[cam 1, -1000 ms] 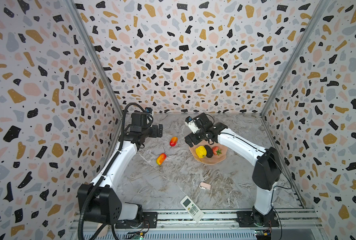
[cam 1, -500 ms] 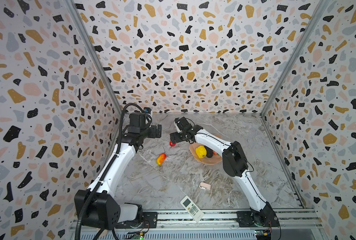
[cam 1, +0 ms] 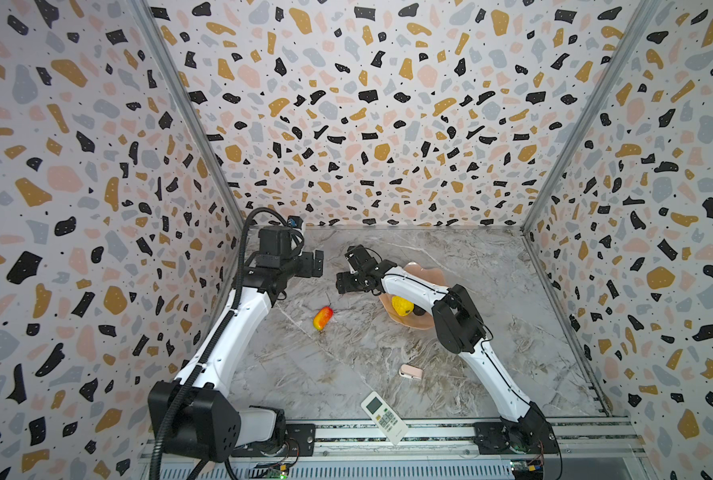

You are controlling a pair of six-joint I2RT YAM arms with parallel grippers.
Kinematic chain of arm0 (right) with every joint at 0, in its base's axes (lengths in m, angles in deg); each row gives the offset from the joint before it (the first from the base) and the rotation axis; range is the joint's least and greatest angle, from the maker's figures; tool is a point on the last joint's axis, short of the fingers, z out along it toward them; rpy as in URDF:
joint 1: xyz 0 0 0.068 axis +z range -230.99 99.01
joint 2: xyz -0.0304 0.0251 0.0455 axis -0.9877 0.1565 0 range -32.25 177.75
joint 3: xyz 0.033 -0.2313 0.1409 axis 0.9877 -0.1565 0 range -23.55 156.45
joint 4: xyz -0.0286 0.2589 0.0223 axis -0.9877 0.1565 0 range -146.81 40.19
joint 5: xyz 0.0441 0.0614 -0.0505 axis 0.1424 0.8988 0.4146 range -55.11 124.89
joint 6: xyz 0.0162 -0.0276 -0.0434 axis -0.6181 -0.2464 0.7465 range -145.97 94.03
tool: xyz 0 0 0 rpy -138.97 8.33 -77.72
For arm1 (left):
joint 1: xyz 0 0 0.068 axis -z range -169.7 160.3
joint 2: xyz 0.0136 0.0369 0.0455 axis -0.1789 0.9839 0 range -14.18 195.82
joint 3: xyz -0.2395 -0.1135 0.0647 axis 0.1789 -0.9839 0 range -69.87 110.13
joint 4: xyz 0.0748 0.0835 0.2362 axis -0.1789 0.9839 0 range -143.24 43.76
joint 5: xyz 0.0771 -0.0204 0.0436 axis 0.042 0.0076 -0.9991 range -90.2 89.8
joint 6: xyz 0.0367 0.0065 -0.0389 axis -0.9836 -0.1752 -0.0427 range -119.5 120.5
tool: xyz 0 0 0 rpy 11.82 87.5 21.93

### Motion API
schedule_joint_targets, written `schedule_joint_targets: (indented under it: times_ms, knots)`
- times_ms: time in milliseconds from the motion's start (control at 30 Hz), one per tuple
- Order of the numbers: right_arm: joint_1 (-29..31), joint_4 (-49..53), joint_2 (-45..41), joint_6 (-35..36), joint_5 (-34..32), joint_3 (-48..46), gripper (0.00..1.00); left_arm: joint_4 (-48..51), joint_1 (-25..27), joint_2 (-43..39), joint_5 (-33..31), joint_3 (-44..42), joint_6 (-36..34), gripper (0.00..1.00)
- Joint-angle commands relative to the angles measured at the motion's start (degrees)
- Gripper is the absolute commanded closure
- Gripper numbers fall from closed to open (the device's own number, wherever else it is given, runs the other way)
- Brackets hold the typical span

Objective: Place and organize the fake fruits in the fruit bowl
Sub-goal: 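Reach the right gripper to a red-yellow mango and grasp it, then lift the mango over the pink bowl and release it beside the strawberry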

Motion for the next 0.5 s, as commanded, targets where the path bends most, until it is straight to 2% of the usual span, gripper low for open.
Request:
schedule_joint_targets:
  times_ms: [0,67,333,467]
  knots:
    - [0.5,-0.7,0.0,-1.7,-0.5,2.6,0.24,-1.0,0.3,-1.6,0.1,-0.5,-0.2,0.0]
    - [0.6,-1.0,0.5,-1.8,-0.6,2.9,0.29,-1.1,0.3,-1.6,0.1,-0.6,-0.1,0.0]
    - [0.6,-0.6,-0.7,0.1,-1.0,2.7,0.64,-1.2,0.3,-1.5,0.0,-0.6,0.0,0.0]
    - [1.4,-3.7,-6.5,7.0,-0.6,-2.1,0.67,-1.3,0.3,-1.2,0.2,-0.5,0.1,0.0]
